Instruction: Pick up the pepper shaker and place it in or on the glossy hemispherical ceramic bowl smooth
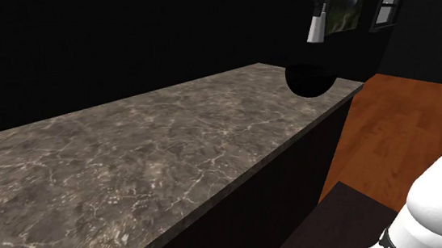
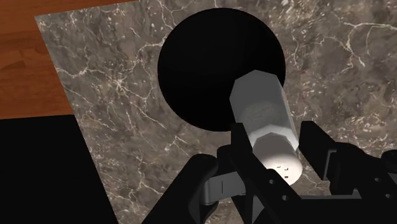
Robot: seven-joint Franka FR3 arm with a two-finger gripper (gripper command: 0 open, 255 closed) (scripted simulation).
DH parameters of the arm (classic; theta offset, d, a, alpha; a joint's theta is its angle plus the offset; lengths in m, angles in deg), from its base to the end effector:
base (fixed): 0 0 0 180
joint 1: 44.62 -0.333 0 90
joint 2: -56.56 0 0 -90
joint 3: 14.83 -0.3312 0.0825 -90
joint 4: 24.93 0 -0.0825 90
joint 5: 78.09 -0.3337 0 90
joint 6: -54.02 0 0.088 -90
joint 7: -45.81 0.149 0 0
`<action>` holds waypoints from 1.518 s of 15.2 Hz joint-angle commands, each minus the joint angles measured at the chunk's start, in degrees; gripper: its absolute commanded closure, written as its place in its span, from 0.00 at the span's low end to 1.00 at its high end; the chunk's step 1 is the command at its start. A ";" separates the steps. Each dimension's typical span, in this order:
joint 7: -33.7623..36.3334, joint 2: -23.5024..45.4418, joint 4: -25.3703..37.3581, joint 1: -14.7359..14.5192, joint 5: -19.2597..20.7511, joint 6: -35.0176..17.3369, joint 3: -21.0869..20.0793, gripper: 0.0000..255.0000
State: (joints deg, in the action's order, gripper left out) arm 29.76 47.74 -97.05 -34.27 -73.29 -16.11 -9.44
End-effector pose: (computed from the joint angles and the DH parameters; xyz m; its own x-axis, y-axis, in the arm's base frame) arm 0.3766 -0.1269 0.7591 0.9950 -0.0229 0.0976 -0.0318 -0.9953 0.0909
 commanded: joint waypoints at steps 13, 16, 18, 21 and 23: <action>-3.64 -2.21 -11.45 1.79 0.03 -9.57 2.56 1.00; -3.34 -3.76 -15.66 1.79 0.20 -12.24 2.48 1.00; -3.15 -4.68 -18.31 1.79 0.31 -13.97 2.44 1.00; -2.90 -5.92 -22.07 1.81 0.45 -16.48 2.40 1.00; -2.78 -6.44 -23.72 1.82 0.51 -17.60 2.39 1.00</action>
State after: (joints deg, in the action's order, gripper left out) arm 26.79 41.67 -119.83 -32.42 -72.82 -33.12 -6.96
